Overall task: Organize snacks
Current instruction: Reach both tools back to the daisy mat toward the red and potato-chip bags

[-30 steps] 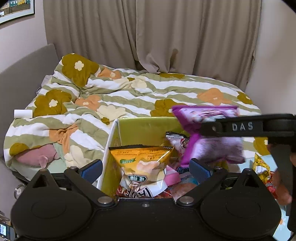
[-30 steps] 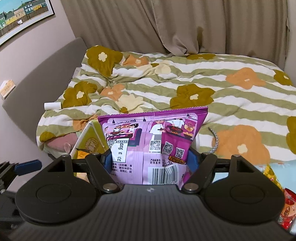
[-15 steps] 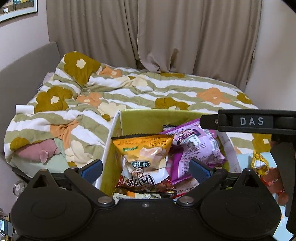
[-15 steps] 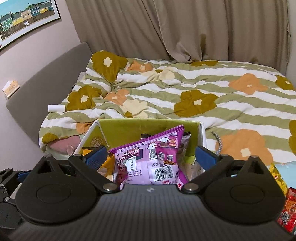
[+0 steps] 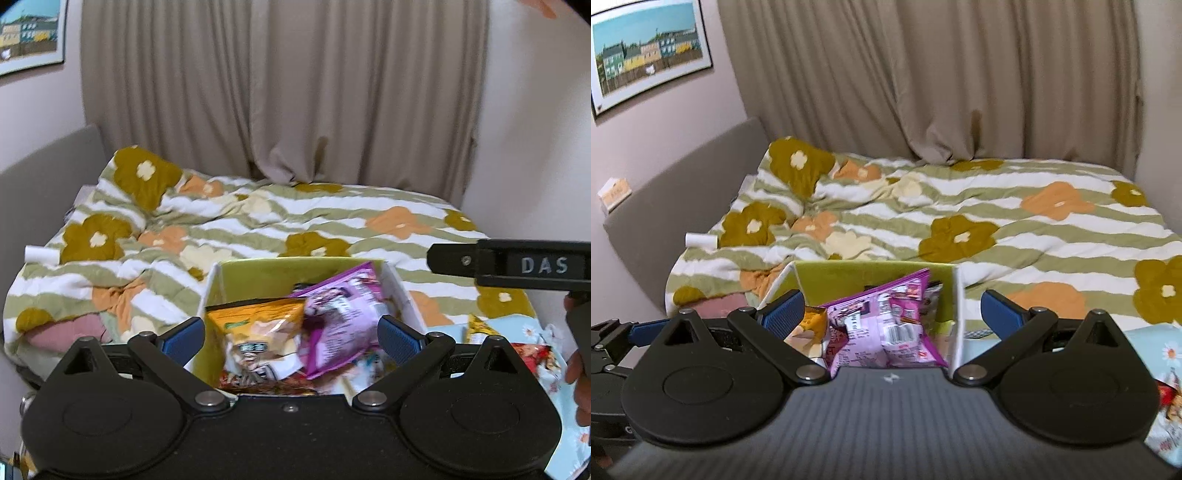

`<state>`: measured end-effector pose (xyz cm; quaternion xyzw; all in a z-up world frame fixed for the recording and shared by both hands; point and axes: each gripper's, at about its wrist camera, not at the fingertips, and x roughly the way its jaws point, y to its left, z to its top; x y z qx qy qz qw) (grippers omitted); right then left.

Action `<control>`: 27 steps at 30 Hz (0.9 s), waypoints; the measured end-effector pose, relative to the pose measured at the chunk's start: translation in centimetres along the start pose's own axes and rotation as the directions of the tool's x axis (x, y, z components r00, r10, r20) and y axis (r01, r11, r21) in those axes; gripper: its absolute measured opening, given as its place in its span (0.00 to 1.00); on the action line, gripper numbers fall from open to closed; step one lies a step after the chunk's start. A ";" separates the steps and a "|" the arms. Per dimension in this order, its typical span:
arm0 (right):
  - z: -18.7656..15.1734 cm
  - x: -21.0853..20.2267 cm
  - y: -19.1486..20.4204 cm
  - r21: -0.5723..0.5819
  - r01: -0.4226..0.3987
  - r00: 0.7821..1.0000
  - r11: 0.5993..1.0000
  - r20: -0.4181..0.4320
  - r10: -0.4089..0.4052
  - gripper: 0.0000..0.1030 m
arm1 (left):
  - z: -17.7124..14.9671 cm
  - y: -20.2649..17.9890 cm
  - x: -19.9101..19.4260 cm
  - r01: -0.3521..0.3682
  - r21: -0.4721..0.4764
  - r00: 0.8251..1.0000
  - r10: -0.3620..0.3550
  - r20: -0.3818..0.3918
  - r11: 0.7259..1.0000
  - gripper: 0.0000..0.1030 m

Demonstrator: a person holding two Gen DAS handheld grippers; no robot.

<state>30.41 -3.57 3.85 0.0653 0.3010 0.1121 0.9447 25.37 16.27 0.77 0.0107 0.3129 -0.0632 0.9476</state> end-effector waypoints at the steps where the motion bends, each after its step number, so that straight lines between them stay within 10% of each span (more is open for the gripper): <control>1: -0.1 -0.8 -0.6 0.013 0.005 1.000 1.000 0.009 -0.005 1.00 | 0.0 -0.5 -0.3 0.008 0.010 1.000 -0.008 0.009 1.000 0.98; 13: -1.6 -8.7 -10.8 0.116 0.107 0.993 0.988 0.047 -0.113 1.00 | -0.1 -9.9 -1.8 0.156 0.110 0.984 -0.165 0.070 0.982 0.98; 27: -6.2 -10.8 -25.9 0.278 0.308 0.951 0.910 -0.087 -0.295 1.00 | -0.6 -24.1 4.3 0.361 0.279 0.932 -0.358 -0.061 0.890 0.98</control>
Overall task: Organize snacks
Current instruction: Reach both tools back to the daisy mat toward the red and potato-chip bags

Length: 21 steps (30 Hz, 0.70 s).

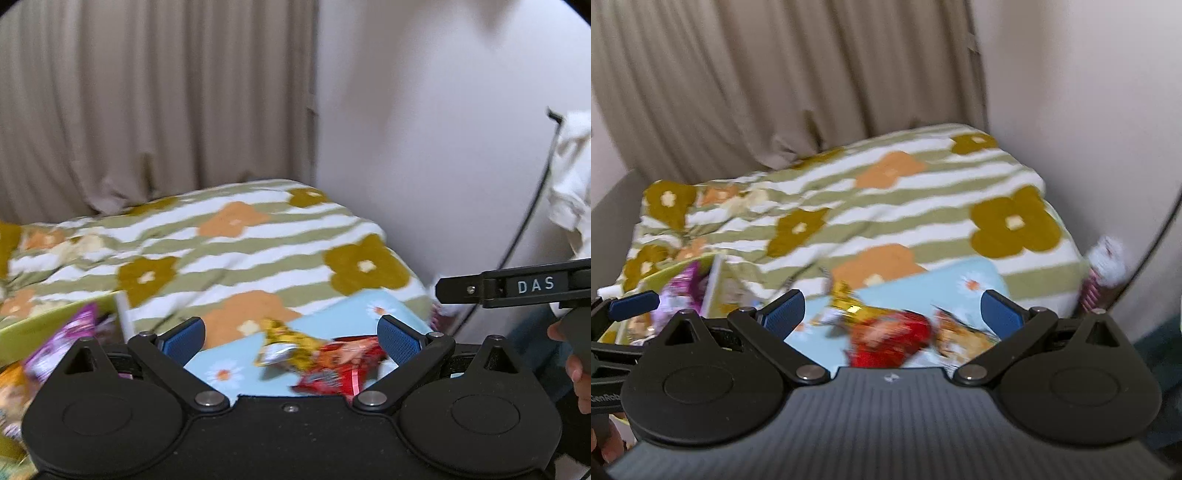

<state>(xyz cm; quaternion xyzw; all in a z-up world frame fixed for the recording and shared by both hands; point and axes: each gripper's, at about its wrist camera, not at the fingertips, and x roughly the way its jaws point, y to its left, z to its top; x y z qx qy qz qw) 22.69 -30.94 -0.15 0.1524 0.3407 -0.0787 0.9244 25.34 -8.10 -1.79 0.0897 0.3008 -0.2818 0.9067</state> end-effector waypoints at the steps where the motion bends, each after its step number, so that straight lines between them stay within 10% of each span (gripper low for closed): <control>1: -0.1 0.4 -0.9 0.019 0.010 1.000 1.000 -0.010 -0.010 1.00 | 0.1 -0.5 0.8 0.014 0.020 1.000 -0.014 -0.010 1.000 0.98; 21: -4.2 10.0 -8.0 0.306 0.110 0.982 0.946 -0.183 -0.055 1.00 | -2.9 -3.4 16.9 0.231 0.132 0.927 -0.177 -0.331 0.964 0.93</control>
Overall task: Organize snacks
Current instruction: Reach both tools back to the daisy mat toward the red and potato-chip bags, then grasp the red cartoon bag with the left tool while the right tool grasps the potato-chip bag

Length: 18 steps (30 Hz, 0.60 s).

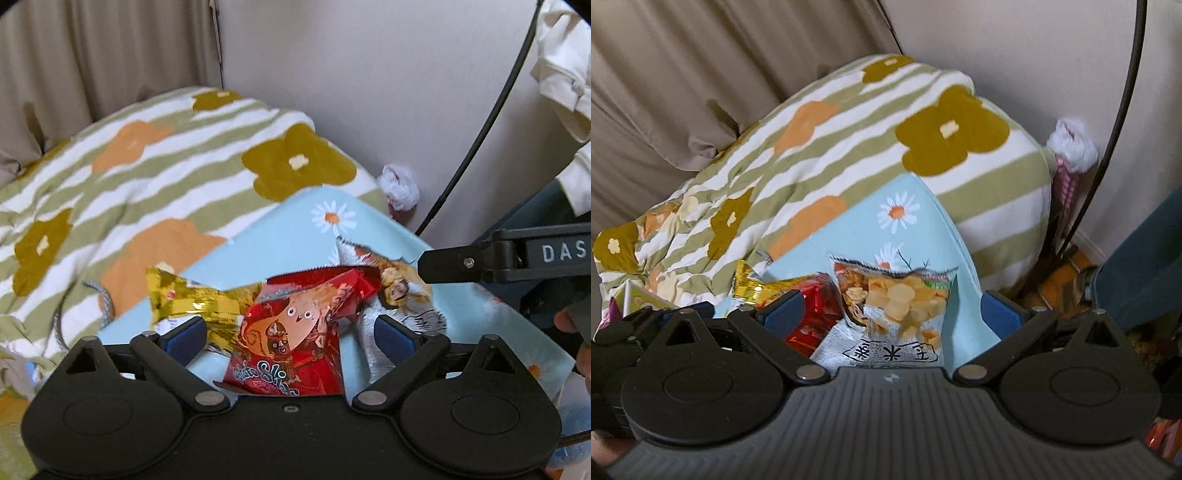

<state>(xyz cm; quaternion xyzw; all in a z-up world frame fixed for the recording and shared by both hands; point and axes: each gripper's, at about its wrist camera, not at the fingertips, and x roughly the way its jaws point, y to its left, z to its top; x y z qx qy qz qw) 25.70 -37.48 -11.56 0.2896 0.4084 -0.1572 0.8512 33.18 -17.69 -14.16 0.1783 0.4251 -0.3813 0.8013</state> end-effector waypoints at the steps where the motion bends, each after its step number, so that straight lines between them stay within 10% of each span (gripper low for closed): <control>1: -0.1 0.5 -0.1 0.011 0.002 1.000 1.000 -0.006 -0.002 1.00 | 0.0 0.1 0.5 0.005 -0.005 1.000 -0.005 -0.010 1.000 0.92; 18: -1.4 4.0 -1.7 0.071 -0.003 0.994 0.997 -0.111 0.011 1.00 | -0.4 0.2 3.2 0.014 -0.099 0.994 -0.025 -0.106 0.995 0.59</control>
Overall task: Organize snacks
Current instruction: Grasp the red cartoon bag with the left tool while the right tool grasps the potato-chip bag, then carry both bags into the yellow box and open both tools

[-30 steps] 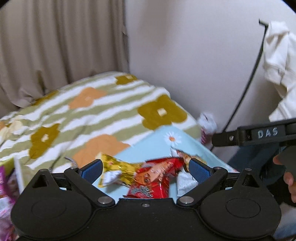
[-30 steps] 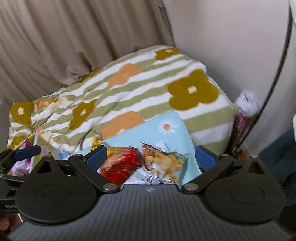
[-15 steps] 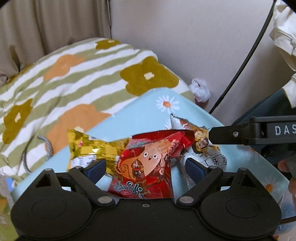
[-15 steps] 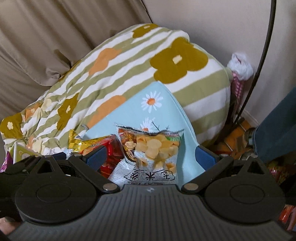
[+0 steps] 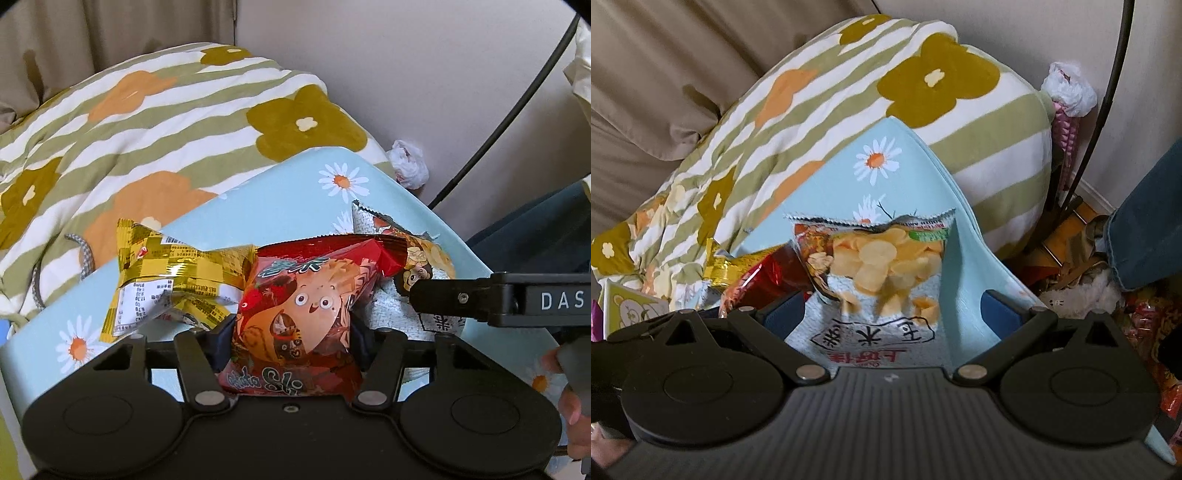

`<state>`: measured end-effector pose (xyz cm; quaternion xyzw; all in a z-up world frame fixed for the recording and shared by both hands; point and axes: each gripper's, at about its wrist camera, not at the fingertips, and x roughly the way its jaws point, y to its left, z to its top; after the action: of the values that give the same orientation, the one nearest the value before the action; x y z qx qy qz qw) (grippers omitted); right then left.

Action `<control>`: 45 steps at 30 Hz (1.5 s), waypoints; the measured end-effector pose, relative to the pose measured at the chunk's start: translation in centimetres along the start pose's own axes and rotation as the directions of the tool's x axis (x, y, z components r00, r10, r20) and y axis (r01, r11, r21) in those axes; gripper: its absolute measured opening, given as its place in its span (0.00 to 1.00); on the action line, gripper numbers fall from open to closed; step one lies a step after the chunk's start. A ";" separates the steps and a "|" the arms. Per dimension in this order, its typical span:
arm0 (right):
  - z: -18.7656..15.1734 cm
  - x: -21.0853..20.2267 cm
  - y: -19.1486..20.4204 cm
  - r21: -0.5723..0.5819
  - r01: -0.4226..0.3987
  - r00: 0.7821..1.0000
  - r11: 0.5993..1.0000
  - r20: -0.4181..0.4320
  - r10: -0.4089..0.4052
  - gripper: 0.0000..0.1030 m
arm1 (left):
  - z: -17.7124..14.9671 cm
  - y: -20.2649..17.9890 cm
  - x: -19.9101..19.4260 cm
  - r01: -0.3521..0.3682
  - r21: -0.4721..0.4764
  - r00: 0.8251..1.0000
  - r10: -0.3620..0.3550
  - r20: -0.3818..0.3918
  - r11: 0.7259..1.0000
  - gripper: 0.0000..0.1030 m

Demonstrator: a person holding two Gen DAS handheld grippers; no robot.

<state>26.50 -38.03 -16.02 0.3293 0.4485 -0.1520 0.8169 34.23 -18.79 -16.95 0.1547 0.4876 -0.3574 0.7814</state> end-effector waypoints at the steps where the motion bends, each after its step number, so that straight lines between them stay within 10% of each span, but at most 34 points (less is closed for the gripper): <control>1: 0.0 0.0 0.0 -0.004 -0.003 1.000 1.000 -0.003 0.003 1.00 | -0.1 0.0 -0.1 0.002 -0.008 1.000 -0.002 0.000 1.000 0.58; 23: 1.4 2.7 0.7 -0.181 -0.077 0.996 0.980 -0.066 0.066 1.00 | -4.0 -2.4 -2.5 -0.143 -0.163 0.989 0.148 0.017 0.976 0.58; 34: 1.7 1.6 -0.3 -0.284 -0.108 0.993 0.953 -0.069 0.092 0.71 | -5.5 -3.8 -4.1 -0.182 -0.279 0.975 0.211 0.075 0.943 0.58; 45: 2.8 -4.3 1.4 -0.396 -0.181 0.983 0.900 -0.034 0.183 0.71 | -5.7 -5.5 -11.8 -0.237 -0.399 0.915 0.342 0.215 0.886 0.58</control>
<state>26.67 -39.06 -10.83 0.1969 0.4355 0.0184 0.8782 23.47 -14.42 -8.79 0.0266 0.4015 -0.1570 0.9019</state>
